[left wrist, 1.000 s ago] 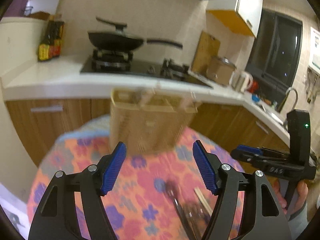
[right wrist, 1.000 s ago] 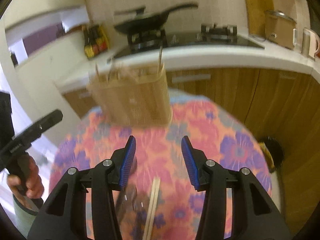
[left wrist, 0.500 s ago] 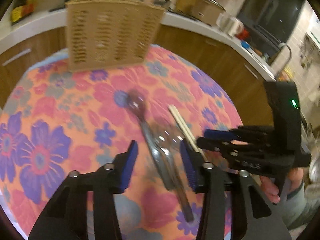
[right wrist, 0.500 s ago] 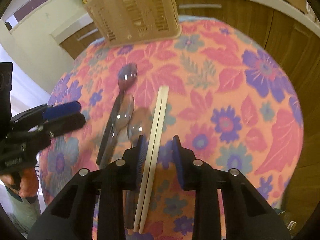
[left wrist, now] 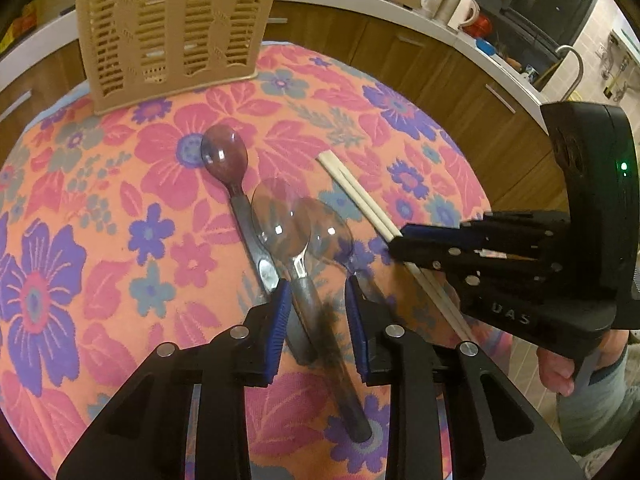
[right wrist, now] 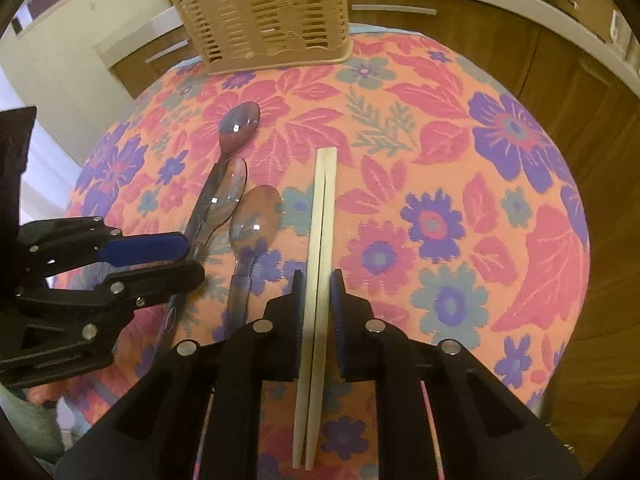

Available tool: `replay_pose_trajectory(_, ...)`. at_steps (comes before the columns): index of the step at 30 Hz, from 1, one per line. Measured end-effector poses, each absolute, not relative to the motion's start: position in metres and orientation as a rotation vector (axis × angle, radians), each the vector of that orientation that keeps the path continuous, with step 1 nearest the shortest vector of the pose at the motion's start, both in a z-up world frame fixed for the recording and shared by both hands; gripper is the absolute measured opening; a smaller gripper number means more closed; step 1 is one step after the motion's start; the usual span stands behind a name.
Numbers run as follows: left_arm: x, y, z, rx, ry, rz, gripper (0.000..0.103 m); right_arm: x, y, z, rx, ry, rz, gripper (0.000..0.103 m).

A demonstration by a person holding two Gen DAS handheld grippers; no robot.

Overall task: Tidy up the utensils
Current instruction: 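Grasp the other wooden chopstick with the right tool while the left tool grasps a clear spoon, then lift the chopstick and spoon upright and carry them over the basket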

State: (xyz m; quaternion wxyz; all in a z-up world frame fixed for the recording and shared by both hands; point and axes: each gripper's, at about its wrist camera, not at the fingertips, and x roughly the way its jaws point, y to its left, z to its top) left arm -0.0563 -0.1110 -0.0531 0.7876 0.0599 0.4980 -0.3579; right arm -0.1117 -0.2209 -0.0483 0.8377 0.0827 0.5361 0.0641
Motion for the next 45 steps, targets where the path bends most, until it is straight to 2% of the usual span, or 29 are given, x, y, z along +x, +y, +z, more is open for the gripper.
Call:
replay_pose_trajectory(15,-0.053,-0.135,-0.053,0.276,1.094,-0.648,0.025,-0.113,-0.219,-0.048,0.164,1.156,0.149,0.01)
replay_pose_trajectory(19,-0.054,-0.149,-0.056,0.332,1.073,-0.621,0.029,-0.107,-0.222,-0.048,0.189,1.175,0.161,0.01)
replay_pose_trajectory(21,-0.054,-0.15,-0.057,0.344,1.057,-0.595,0.02,-0.103,-0.224,-0.048,0.204,1.196,0.169,0.01)
replay_pose_trajectory(22,-0.054,-0.149,-0.057,0.357,1.045,-0.576,0.011,-0.101,-0.224,-0.049,0.208,1.201,0.171,0.01)
replay_pose_trajectory(37,-0.025,-0.06,-0.018,0.031,0.999,-0.577,0.01,-0.071,-0.218,-0.035,0.146,1.148,0.158,0.01)
replay_pose_trajectory(45,-0.008,-0.032,-0.02,-0.034,0.99,-0.547,0.01,-0.043,-0.229,-0.048,0.182,1.234,0.153,0.012)
